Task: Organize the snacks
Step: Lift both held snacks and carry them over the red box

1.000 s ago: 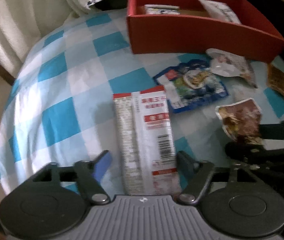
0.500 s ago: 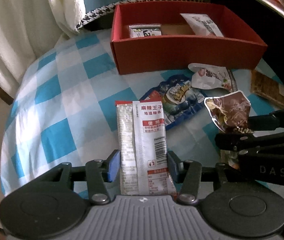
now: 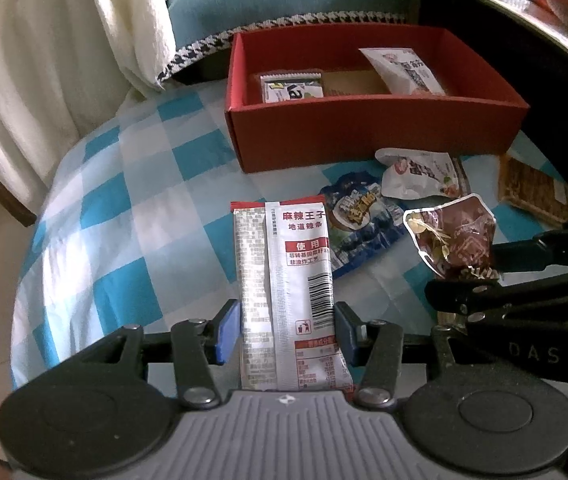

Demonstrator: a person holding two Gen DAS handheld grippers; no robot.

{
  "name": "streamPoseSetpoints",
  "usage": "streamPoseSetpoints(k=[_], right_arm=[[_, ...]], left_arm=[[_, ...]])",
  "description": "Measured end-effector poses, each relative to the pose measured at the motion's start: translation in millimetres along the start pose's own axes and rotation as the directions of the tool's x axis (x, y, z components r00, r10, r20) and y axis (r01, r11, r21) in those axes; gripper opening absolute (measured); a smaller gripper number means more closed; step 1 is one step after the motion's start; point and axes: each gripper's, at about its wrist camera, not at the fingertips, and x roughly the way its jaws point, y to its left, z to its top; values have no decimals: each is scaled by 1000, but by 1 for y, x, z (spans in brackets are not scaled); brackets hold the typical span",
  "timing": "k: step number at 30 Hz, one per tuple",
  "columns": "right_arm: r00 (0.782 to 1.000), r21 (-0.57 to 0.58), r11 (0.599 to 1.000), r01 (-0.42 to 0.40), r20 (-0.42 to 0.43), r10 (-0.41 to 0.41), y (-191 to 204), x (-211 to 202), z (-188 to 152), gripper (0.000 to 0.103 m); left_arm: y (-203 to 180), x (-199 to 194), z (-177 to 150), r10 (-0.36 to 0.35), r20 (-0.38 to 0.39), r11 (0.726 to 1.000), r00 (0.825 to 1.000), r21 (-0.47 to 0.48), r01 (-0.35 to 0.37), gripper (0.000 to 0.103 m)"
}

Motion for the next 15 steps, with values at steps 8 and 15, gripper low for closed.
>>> streamPoseSetpoints(k=[8, 15], right_arm=[[1000, 3, 1000, -5, 12, 5, 0, -4, 2, 55], [1000, 5, 1000, -6, 21, 5, -1, -6, 2, 55]], left_arm=[[1, -4, 1, 11, 22, 1000, 1000, 2, -11, 44], [1, -5, 1, 14, 28, 1000, 999, 1, -14, 44]])
